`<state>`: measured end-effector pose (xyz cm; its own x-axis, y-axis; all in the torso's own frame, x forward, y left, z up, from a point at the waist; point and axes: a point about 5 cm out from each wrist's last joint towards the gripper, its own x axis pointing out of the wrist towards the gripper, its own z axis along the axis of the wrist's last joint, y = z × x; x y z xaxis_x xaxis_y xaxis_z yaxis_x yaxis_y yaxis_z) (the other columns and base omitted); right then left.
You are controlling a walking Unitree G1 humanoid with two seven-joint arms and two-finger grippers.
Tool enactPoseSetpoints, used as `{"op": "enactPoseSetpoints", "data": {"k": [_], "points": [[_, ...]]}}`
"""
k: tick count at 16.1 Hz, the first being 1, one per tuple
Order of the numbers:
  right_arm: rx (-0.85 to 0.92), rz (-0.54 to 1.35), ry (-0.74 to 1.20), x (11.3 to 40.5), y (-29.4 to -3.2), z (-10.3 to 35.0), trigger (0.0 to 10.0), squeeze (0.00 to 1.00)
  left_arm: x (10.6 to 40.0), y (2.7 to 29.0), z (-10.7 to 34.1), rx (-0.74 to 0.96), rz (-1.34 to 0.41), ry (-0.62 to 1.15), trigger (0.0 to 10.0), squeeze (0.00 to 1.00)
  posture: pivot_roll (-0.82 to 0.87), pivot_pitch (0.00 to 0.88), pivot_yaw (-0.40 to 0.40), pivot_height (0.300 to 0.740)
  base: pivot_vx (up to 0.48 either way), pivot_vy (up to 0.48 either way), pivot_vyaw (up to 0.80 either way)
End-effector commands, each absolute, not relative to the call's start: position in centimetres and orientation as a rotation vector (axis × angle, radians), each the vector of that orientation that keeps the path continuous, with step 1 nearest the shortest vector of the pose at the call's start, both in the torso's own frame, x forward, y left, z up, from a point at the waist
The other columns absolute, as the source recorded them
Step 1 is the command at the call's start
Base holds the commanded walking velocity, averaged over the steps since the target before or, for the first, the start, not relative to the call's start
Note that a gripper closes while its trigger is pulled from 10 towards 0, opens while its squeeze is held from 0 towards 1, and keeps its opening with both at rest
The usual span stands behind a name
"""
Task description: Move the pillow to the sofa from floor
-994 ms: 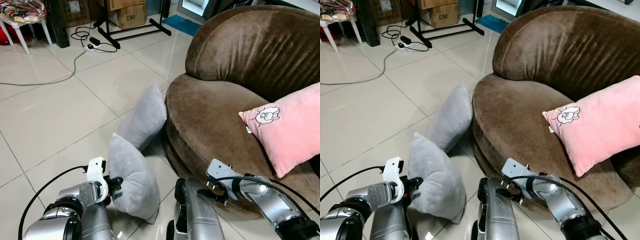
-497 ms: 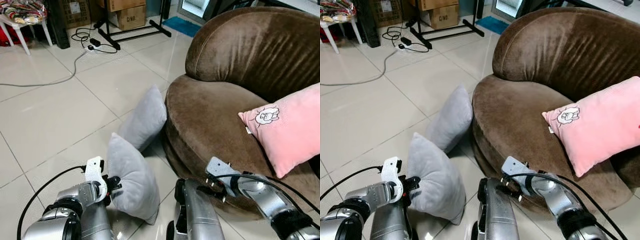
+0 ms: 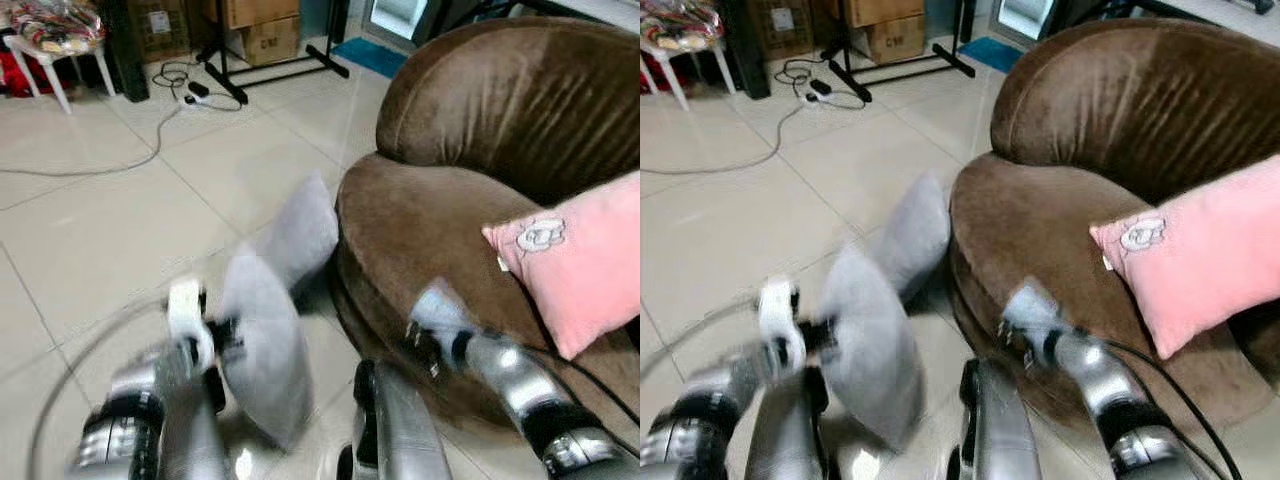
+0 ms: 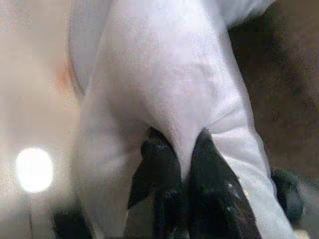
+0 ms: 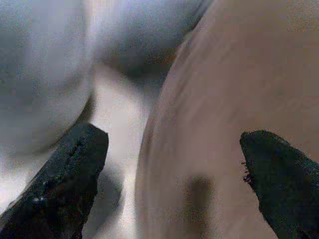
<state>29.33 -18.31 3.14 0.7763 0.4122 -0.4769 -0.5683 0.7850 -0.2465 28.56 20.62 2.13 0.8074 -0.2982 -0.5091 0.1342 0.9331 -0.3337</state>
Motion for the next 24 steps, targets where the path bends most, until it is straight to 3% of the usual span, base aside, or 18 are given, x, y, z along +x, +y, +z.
{"op": "enactPoseSetpoints", "data": {"k": [1,2,4,6,10,13,14,15,18,24], "points": [[-0.314,0.488,0.293,30.6,-18.5,6.4,10.0,0.0,30.0,19.4,5.6,-0.241,-0.3,0.442,0.0,0.0,0.02,0.0,-0.123,0.53,0.0,0.0,0.0],[-0.293,0.474,0.258,30.6,-18.4,7.4,10.0,0.0,30.0,19.2,6.6,-0.22,-0.309,0.401,0.0,0.0,0.03,0.0,-0.125,0.53,0.0,0.0,0.0],[-0.221,0.369,0.05,30.2,-17.4,12.2,10.0,0.0,29.8,17.4,13.3,-0.11,-0.369,0.127,0.0,0.0,0.06,0.0,-0.135,0.53,0.0,0.0,0.0],[-0.129,0.3,-0.009,29.8,-16.7,13.7,10.0,0.0,28.8,16.4,17.4,-0.055,-0.392,-0.005,0.0,0.0,0.08,0.0,-0.126,0.535,0.0,0.0,0.0],[-0.007,0.224,0.08,28.1,-14.9,13.8,10.0,0.0,25.9,16.4,20.9,0.041,-0.315,-0.076,0.0,0.0,0.1,0.0,-0.114,0.575,0.0,0.0,0.0],[0.058,0.151,0.125,28.2,-14.8,13.3,10.0,0.0,26.2,17.7,21.3,0.142,-0.232,-0.088,0.0,0.0,0.1,0.0,-0.101,0.6,0.0,0.0,0.0],[0.07,0.136,0.132,28.2,-14.7,13.4,10.0,0.0,26.2,18.0,21.3,0.181,-0.211,-0.099,0.6,0.0,0.1,0.0,-0.089,0.61,0.0,0.0,0.0],[0.081,0.117,0.135,28.2,-14.8,13.5,10.0,0.0,26.2,18.0,21.3,0.188,-0.196,-0.107,10.0,0.0,0.1,0.0,-0.07,0.62,0.0,0.0,0.0],[0.151,0.038,0.15,28.0,-15.8,13.1,10.0,0.0,26.9,18.1,21.1,0.265,-0.16,-0.077,10.0,0.0,0.1,0.0,-0.039,0.655,0.0,0.0,0.0],[0.173,0.016,0.109,28.6,-16.1,14.0,10.0,0.0,27.3,18.7,20.1,0.281,-0.063,-0.07,10.0,0.0,0.11,0.0,-0.054,0.715,0.0,0.0,0.0]]}}
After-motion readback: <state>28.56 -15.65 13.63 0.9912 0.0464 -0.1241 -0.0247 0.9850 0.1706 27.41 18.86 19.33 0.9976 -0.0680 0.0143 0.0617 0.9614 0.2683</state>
